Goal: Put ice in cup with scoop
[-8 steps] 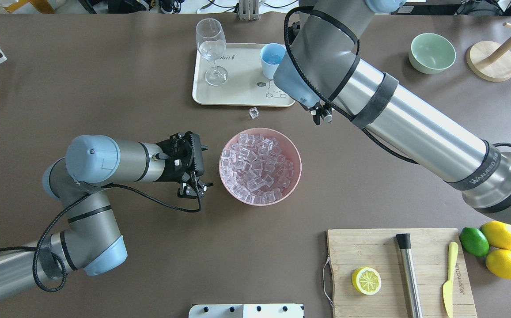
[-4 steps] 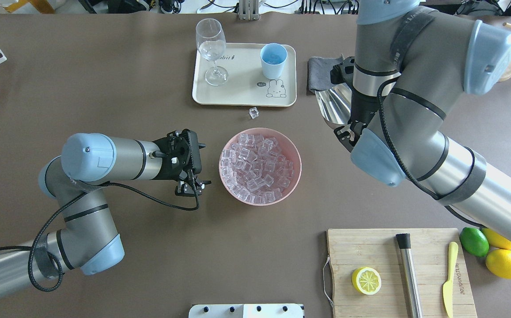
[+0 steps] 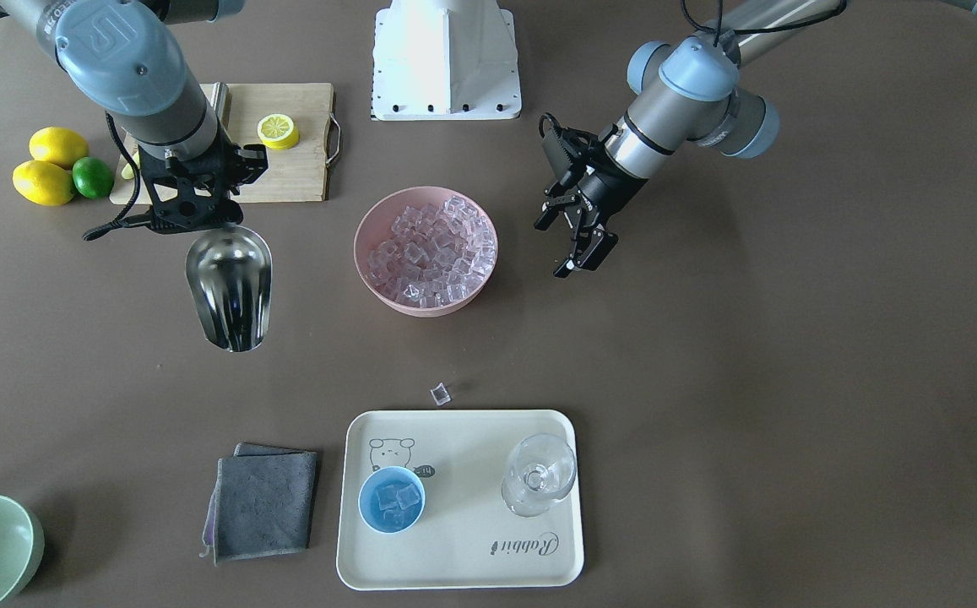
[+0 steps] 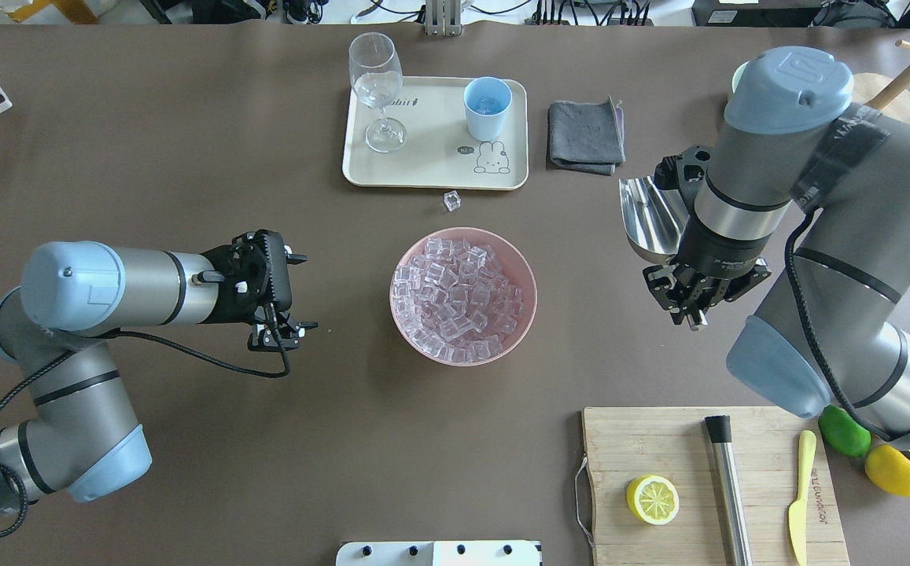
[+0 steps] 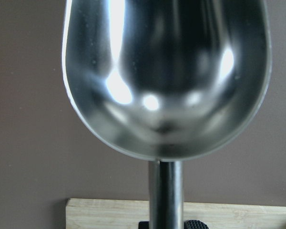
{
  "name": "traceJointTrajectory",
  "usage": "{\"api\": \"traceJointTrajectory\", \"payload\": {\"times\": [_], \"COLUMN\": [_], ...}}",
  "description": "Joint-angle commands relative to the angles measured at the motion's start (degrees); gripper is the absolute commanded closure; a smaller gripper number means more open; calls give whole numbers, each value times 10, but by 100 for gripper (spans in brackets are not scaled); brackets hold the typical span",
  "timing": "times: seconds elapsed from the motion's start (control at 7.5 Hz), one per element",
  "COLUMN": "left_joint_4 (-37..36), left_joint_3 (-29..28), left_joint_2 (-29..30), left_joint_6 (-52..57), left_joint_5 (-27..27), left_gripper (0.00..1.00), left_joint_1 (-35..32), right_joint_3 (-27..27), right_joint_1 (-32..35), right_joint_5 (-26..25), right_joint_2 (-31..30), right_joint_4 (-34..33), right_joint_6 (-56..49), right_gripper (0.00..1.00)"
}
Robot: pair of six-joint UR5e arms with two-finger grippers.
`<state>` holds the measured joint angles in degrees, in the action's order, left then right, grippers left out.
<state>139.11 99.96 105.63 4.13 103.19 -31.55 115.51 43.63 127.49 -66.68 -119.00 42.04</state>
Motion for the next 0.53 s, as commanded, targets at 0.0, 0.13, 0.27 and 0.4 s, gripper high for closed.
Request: {"api": "traceJointTrajectory", "payload": {"times": [0.0, 0.13, 0.27, 0.4], "left_joint_4": [1, -1, -1, -1], "left_joint_3": [37, 36, 32, 25], "left_joint_2": [-72, -93, -121, -144], "left_joint_6": [0, 0, 1, 1], "left_joint_5": [13, 47, 86, 150], "left_gripper": [2, 2, 2, 2], "left_joint_1": [-31, -62, -102, -149], "right_joint_3": [10, 7, -1, -15], "right_joint_1": [-26, -44, -56, -59], "right_joint_5": [-10, -25, -32, -34], "right_joint_2": [-84, -100, -111, -112], "right_joint_4": [130, 160, 176, 182], "right_joint_6": [98, 123, 124, 124], "right_gripper": [100, 100, 100, 100]}}
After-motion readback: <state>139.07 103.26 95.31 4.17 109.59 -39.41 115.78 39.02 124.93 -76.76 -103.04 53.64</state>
